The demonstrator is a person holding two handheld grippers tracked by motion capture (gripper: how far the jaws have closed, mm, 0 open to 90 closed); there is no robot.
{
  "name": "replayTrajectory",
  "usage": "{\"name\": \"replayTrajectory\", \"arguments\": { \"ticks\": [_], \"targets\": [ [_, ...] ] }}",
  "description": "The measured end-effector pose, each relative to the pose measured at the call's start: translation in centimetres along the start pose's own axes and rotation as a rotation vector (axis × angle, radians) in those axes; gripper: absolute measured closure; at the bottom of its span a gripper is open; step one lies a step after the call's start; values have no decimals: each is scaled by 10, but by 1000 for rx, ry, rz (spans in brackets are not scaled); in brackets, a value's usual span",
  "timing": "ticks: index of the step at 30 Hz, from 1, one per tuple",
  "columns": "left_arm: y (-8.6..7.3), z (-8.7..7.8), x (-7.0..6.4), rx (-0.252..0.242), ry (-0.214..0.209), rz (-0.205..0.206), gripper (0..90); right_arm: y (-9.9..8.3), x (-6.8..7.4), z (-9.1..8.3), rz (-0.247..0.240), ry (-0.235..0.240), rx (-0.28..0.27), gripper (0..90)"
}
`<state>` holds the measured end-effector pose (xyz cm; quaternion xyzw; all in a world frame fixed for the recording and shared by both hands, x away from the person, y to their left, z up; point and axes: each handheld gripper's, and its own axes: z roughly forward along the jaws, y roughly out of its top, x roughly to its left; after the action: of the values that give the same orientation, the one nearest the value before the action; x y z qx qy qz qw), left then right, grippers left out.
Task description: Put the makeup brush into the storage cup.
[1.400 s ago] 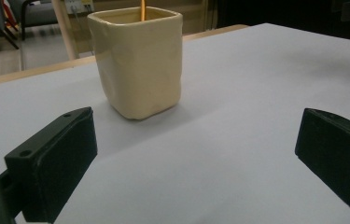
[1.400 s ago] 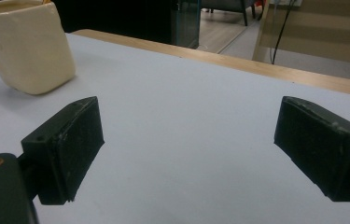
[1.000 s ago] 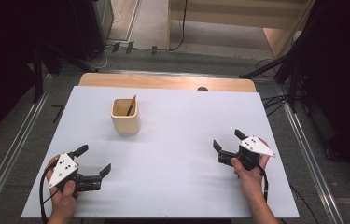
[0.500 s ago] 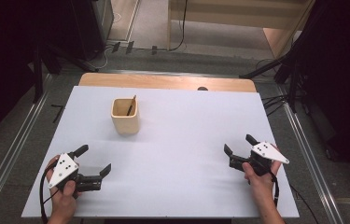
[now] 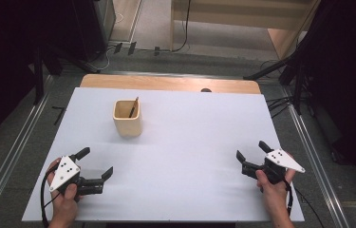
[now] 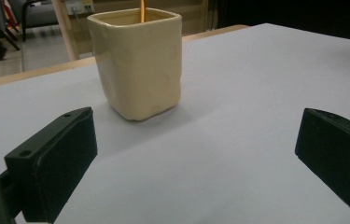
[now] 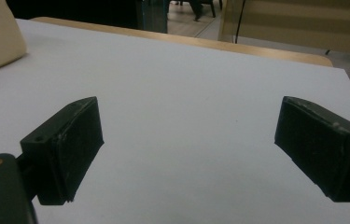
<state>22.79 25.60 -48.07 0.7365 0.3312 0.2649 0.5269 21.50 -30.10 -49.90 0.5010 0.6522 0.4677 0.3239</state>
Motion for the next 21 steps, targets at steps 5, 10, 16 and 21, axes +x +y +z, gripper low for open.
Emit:
{"name": "replayTrajectory", "arguments": {
  "ticks": [5, 10, 16, 21],
  "targets": [
    [0, 0, 0, -1, 0, 0, 0, -3, -5, -8, 4, -4, 3, 82],
    [0, 0, 0, -1, 0, 4, 0, -5, -10, -15, 6, -8, -4, 82],
    [0, 0, 0, -1, -2, 3, 0, -5, -13, -19, -9, -26, -13, 82],
    [1, 0, 0, -3, -3, 4, 0, -5, -14, -16, 9, -26, -14, 82]
  ]
}}
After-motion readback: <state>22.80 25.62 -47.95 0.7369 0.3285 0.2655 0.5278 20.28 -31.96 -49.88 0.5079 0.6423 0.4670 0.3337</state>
